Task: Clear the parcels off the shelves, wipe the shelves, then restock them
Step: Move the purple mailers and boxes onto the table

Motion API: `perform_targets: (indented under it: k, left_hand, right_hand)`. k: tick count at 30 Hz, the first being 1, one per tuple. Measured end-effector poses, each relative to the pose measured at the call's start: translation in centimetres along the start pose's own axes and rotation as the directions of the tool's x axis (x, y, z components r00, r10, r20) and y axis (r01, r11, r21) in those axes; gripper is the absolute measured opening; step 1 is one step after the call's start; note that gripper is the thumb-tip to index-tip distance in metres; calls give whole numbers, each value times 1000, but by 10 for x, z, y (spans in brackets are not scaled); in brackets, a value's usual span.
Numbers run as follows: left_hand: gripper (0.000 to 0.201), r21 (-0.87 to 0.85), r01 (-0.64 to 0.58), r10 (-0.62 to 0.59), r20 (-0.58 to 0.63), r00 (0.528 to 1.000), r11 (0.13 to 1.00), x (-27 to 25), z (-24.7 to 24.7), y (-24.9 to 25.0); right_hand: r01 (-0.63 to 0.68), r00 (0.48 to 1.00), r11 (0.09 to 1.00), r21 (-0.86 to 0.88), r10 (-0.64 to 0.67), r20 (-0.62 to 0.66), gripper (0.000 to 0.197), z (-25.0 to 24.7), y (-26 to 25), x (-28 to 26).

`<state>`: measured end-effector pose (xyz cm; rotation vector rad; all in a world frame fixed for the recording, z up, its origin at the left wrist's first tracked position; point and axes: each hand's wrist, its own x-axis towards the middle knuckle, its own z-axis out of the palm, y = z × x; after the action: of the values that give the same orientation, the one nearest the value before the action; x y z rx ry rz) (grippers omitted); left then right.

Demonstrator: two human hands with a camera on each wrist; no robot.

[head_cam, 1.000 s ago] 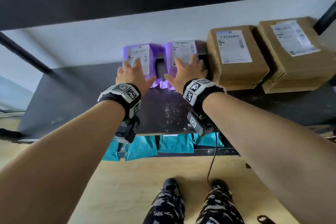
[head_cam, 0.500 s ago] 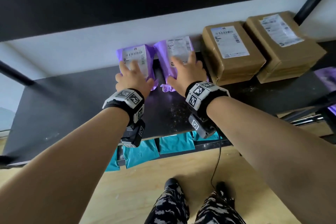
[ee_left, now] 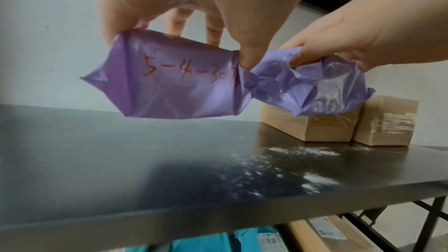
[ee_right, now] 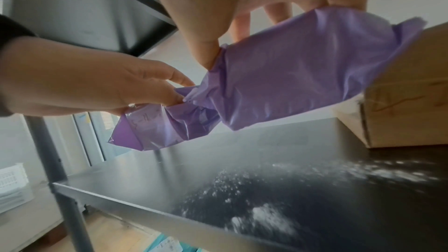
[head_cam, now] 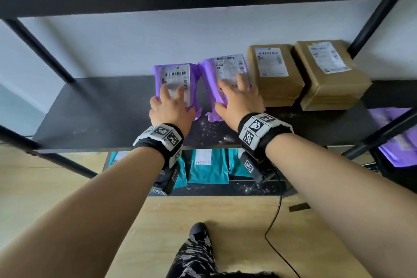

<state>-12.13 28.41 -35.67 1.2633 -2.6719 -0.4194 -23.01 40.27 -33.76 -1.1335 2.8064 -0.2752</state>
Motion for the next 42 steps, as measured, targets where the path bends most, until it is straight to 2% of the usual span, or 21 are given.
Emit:
perform_targets:
  k: [8, 16, 22, 28, 36, 42]
  left_hand:
    - [57, -2, 23, -23, -75, 997, 1000, -106, 13, 74]
    - [59, 26, -2, 4, -68, 998, 1000, -195, 20, 139]
    - [57, 37, -94, 95, -21, 995, 995, -223, 33, 173]
    - [57, 13, -208, 206, 82, 975, 978, -248, 60, 209]
    - [57, -45, -398, 397, 219, 891, 916, -281, 97, 277]
    - [57, -77, -482, 484, 268, 833, 873, -293, 113, 343]
  right_hand:
    - [108, 993, 994, 19, -107, -57, 56, -21, 83, -92]
    - [71, 997, 996, 59, -70, -21, 57, -37, 154, -172]
    - [-40, 998, 995, 90, 44, -49, 57, -36, 199, -206]
    - [-224, 974, 973, 49, 225, -25, 58, -32, 250, -247]
    - [-460, 883, 887, 42, 462, -78, 57, -31, 323, -304]
    - [-555, 826, 828, 74, 560, -66, 58, -40, 385, -310]
